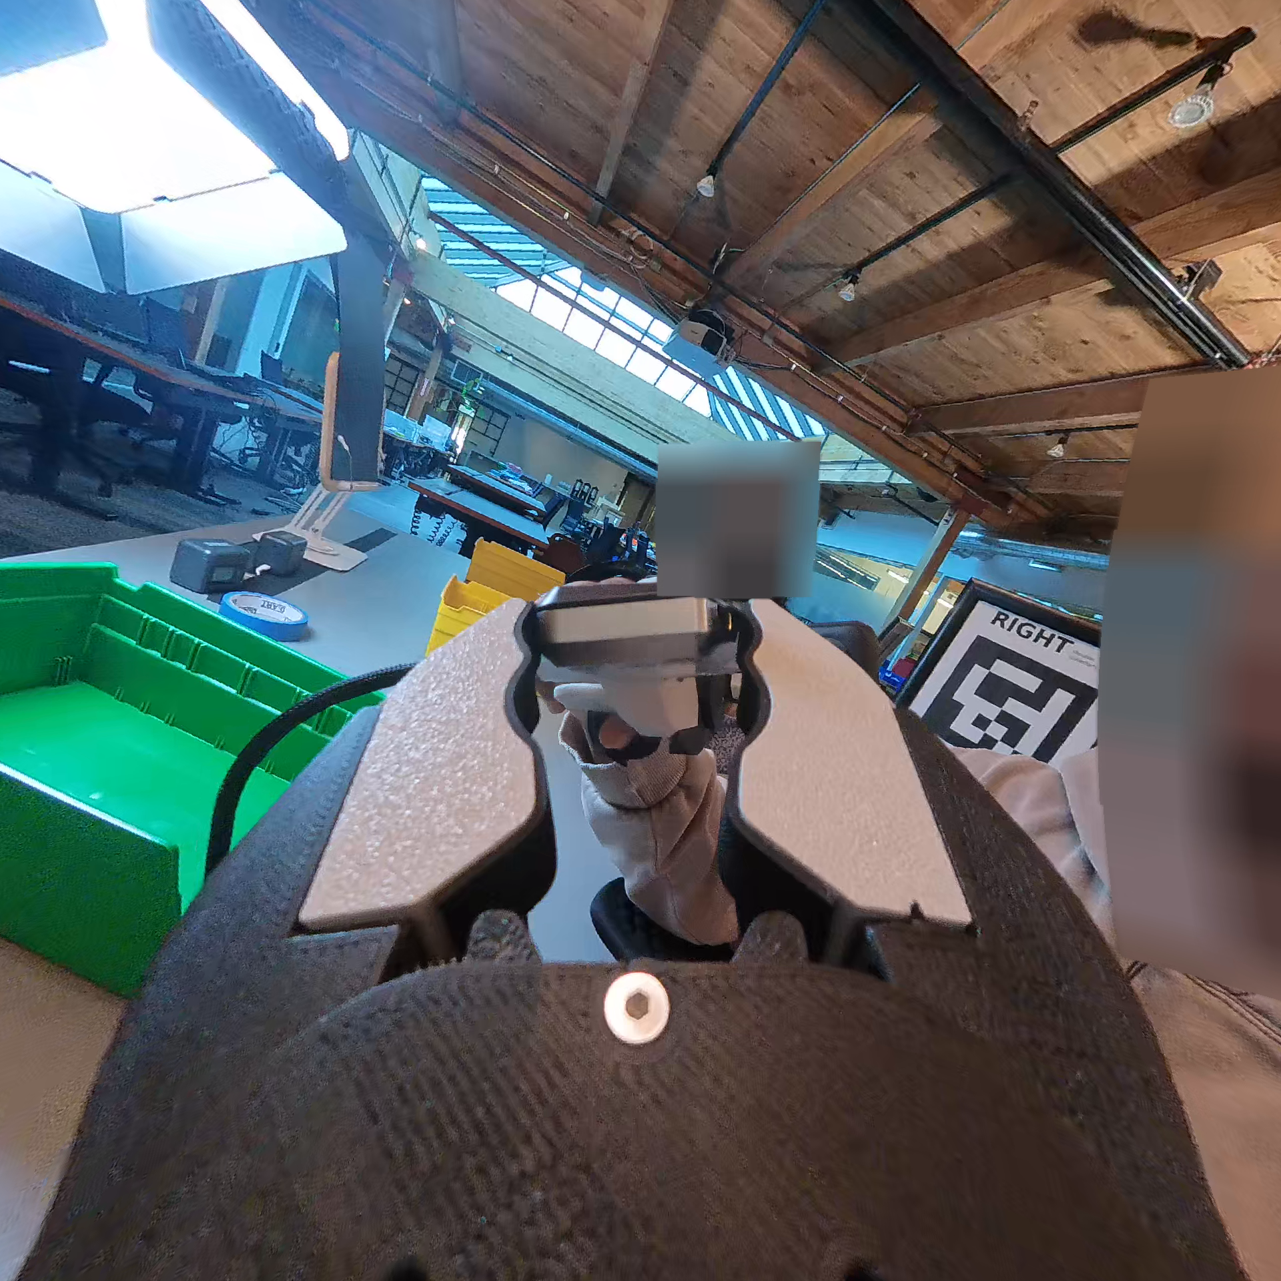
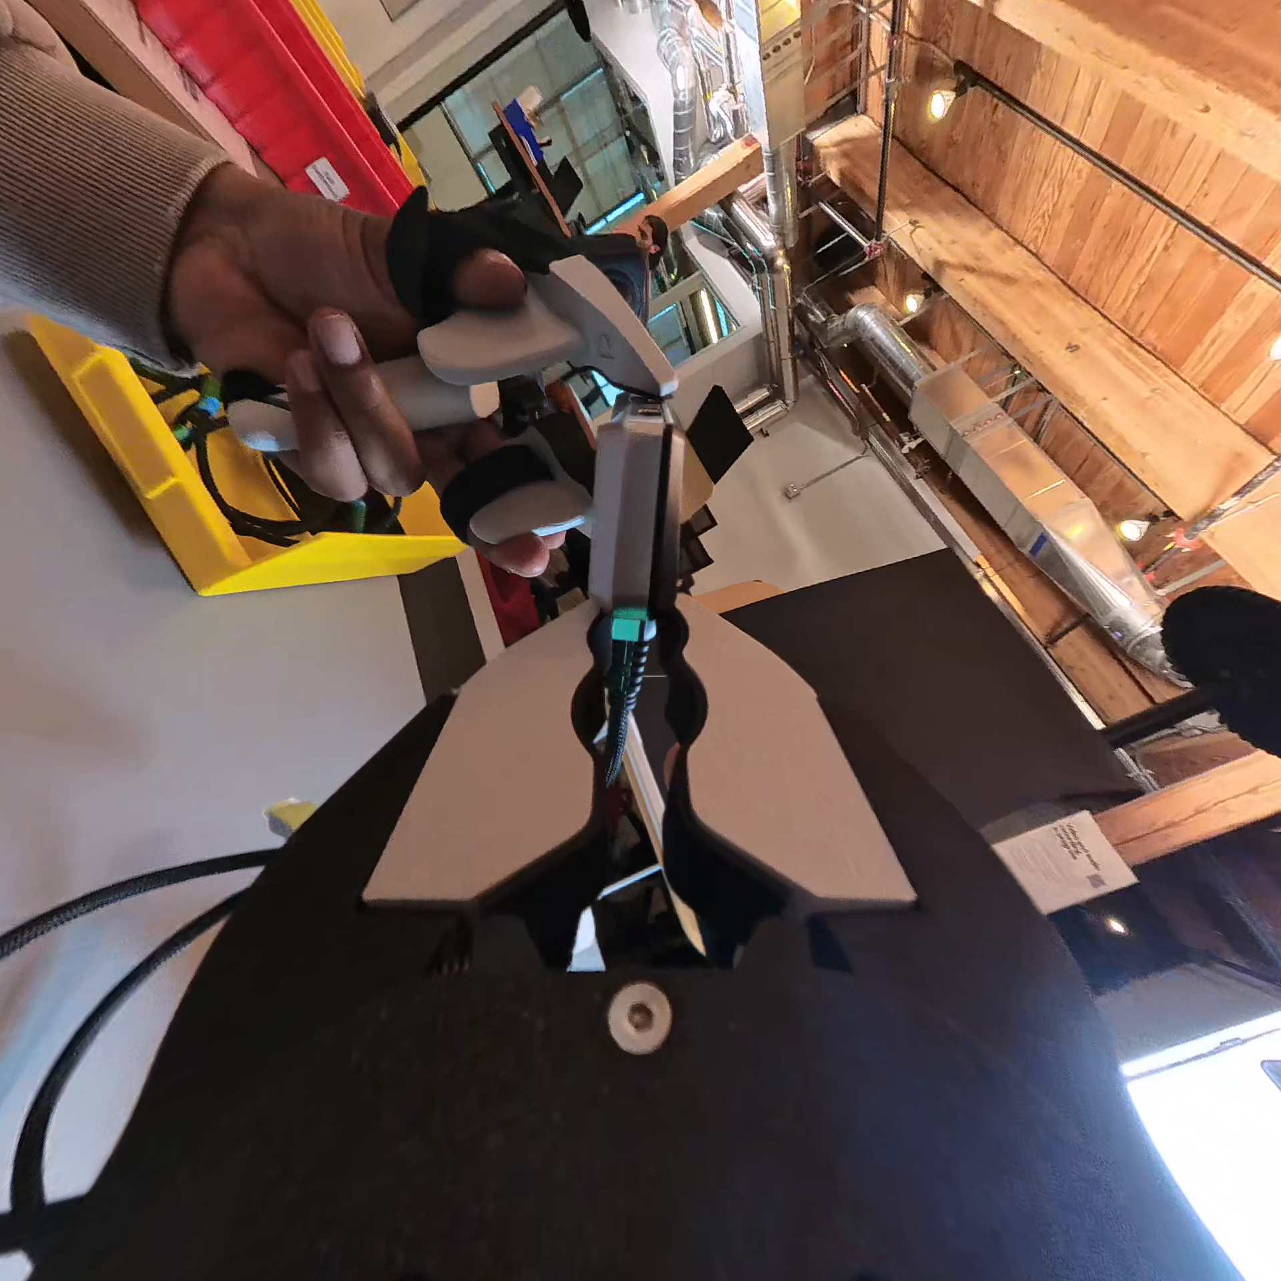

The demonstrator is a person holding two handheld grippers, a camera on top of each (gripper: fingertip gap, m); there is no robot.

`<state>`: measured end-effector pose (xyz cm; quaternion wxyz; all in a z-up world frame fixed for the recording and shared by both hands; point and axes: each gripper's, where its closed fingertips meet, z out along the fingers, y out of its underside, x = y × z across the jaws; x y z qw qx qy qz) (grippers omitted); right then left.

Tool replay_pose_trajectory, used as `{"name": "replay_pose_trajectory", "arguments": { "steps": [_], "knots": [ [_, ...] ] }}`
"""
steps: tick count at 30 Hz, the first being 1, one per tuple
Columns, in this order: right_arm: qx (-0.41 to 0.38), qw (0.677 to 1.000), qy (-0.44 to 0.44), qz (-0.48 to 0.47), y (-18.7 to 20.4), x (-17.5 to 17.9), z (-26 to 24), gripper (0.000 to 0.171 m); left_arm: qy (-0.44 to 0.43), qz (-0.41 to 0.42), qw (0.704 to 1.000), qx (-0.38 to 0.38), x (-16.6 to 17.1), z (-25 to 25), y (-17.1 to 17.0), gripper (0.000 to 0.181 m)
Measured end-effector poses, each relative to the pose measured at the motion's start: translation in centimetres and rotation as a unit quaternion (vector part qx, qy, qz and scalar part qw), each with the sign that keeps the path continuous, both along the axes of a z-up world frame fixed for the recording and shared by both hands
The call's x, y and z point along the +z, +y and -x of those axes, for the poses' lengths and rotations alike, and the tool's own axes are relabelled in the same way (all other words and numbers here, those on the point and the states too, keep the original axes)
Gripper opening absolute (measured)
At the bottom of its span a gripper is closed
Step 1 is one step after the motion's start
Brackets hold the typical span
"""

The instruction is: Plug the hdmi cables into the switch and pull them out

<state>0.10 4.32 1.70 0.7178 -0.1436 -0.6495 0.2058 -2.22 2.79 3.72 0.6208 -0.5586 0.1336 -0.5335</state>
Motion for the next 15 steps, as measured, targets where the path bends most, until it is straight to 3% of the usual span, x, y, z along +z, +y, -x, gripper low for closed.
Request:
{"name": "replay_pose_trajectory", "arguments": {
  "steps": [4, 7, 9, 10, 12, 15],
  "knots": [
    [0.025, 0.999, -0.003, 0.047, 0.1, 0.6, -0.6, 0.0, 0.058, -0.028, 0.996, 0.057, 0.1, 0.9, -0.2, 0.055],
    [0.055, 0.993, -0.028, 0.106, 0.7, 0.9, -1.4, 0.0, 0.171, -0.045, 0.977, 0.123, -1.2, 1.1, -0.1, 0.044],
    [0.056, 0.99, -0.061, 0.111, 1.0, -0.1, -1.3, 0.0, 0.258, -0.032, 0.956, 0.133, -3.3, 0.2, 0.2, 0.029],
    [0.048, 0.987, -0.101, 0.116, 1.4, -1.4, -0.9, 0.0, 0.304, -0.017, 0.938, 0.165, -4.5, 0.5, 1.1, 0.017],
    [0.037, 0.988, -0.087, 0.12, 2.3, -1.8, -0.5, 0.0, 0.392, -0.013, 0.888, 0.239, -6.2, 2.1, 2.6, 0.008],
    [0.035, 0.985, -0.098, 0.137, 3.0, -2.1, -0.6, 0.0, 0.373, -0.012, 0.901, 0.221, -6.1, 1.9, 2.2, 0.008]
  ]
}}
